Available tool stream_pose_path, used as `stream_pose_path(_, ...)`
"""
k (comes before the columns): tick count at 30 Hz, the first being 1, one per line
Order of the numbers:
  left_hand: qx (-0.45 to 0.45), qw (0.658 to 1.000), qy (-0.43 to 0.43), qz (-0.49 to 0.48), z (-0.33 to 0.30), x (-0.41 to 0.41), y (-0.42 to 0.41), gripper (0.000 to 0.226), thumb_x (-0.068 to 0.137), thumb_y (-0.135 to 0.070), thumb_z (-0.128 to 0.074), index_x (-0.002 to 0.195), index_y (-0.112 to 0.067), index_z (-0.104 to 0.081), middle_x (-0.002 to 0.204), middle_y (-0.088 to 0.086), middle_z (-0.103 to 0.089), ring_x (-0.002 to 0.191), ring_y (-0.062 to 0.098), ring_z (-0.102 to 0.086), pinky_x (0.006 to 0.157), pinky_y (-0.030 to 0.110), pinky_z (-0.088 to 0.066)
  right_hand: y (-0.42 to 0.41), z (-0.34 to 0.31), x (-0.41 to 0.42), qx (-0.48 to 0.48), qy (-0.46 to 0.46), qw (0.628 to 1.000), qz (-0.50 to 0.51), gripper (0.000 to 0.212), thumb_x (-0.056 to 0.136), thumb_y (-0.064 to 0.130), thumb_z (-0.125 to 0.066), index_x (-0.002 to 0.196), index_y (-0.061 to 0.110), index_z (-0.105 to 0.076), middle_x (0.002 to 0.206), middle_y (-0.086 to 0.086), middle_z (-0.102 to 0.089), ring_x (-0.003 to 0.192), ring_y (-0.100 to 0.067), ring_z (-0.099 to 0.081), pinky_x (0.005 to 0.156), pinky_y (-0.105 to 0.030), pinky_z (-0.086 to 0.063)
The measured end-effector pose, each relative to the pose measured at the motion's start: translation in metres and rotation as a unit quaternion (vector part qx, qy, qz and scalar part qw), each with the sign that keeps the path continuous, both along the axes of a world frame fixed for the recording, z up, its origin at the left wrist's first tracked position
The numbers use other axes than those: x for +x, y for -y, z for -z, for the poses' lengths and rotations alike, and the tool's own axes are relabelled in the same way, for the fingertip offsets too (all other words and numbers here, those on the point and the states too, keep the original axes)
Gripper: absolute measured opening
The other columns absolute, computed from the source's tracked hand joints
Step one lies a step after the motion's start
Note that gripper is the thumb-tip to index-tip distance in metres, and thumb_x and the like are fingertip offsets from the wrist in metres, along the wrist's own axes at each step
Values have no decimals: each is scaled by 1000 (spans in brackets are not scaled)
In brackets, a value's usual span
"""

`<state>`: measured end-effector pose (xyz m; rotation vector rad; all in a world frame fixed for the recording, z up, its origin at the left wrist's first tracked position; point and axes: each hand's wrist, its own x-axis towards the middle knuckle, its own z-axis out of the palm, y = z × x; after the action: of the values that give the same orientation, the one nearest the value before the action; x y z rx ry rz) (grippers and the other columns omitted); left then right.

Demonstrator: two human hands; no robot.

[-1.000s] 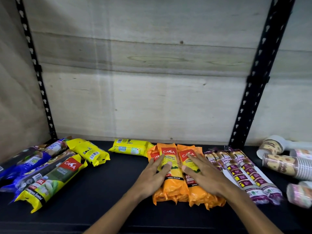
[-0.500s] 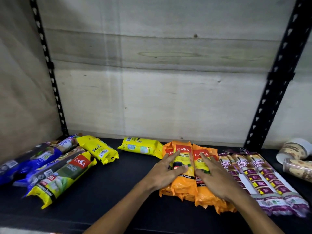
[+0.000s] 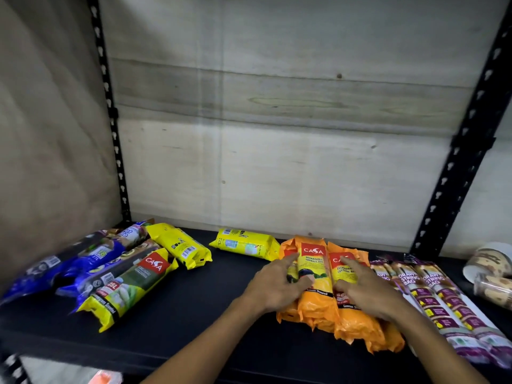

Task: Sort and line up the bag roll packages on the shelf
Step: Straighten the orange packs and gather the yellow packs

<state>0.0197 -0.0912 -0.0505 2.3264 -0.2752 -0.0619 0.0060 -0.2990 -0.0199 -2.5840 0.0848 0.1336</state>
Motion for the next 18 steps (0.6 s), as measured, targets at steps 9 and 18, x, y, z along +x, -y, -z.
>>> stream_pose_path(9, 48, 974, 55, -213, -26, 11, -110, 46, 85, -58, -56, 118, -27, -63, 107, -11, -71, 110, 17, -62, 94, 36, -50, -87, -23, 44, -97, 156, 982, -48, 51, 93, 51, -54, 137, 26, -54, 144, -7, -49, 135, -29, -38, 107, -41, -36)
stream_pose_path(18, 183, 926, 25, -329, -24, 40, -170, 62, 87, -59, -52, 132, -17, -56, 139, 13, -50, 127, 35, -46, 103, 44, -39, -170, -9, 92, -158, 98, 963, -194, 73, 87, 50, -62, 149, 21, -36, 145, -9, -42, 135, -29, -38, 108, -41, -36)
